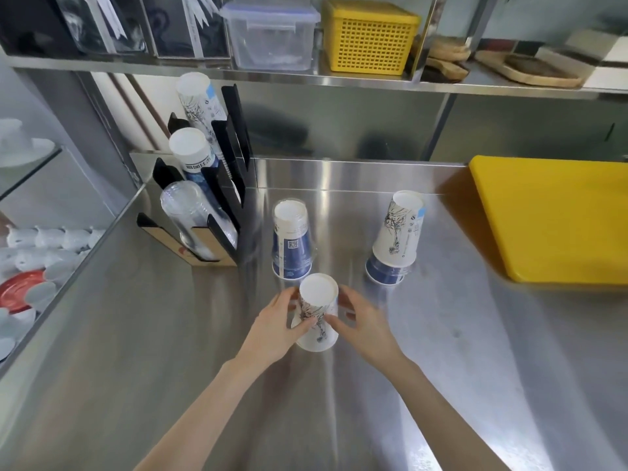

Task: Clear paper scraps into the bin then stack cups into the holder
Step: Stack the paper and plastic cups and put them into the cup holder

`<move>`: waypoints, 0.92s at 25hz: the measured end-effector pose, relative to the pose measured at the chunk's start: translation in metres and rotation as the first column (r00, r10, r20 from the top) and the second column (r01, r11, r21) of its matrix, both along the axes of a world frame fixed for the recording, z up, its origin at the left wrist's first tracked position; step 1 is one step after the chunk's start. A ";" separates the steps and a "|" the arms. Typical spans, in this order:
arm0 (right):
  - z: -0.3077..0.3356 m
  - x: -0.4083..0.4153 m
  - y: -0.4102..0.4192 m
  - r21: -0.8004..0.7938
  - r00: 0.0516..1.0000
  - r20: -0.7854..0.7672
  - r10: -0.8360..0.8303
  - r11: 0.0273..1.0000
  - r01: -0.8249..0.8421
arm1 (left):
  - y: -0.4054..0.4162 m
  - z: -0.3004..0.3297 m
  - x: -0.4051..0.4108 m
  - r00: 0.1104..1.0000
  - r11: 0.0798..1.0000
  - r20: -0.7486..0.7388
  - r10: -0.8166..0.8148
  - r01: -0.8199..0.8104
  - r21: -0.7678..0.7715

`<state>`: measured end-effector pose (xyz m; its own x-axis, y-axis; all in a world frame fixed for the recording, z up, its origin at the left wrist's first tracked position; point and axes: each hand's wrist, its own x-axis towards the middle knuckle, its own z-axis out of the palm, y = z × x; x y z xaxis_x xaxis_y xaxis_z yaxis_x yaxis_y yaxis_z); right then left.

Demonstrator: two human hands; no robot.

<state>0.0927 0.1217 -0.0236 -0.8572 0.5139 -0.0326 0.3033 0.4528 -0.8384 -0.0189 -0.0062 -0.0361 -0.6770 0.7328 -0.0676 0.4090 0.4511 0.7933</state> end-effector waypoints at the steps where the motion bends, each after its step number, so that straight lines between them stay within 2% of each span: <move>1: 0.000 0.001 0.002 0.011 1.000 0.009 0.015 1.000 -0.015 | 0.000 0.001 -0.002 0.999 0.999 -0.004 -0.035 0.035 -0.028; 4: 0.002 0.006 0.014 0.065 0.999 0.042 0.002 0.998 -0.005 | 0.003 0.010 -0.013 0.987 0.983 -0.014 -0.160 0.158 -0.089; 10: 0.015 0.026 0.061 0.075 0.958 -0.045 -0.283 0.956 0.285 | 0.041 0.051 -0.034 0.963 0.964 -0.127 -0.239 0.219 -0.154; 12: 0.016 0.029 0.080 0.073 0.940 -0.018 -0.342 0.937 0.342 | 0.064 0.067 -0.037 0.937 0.953 -0.202 -0.285 0.254 -0.166; 17: 0.013 0.020 0.117 0.132 0.912 0.001 -0.410 0.904 0.406 | 0.132 0.094 -0.033 0.869 0.950 -0.384 -0.311 0.271 -0.156; 23: 0.008 -0.002 0.153 0.082 0.902 -0.058 -0.427 0.899 0.430 | 0.197 0.097 -0.027 0.859 0.943 -0.392 -0.330 0.285 -0.170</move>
<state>0.0904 0.2744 -0.0160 -0.5531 0.8310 0.0599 0.4541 0.3609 -0.8146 -0.0459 0.1906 0.0608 -0.4016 0.9124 0.0794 0.8173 0.3179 0.4806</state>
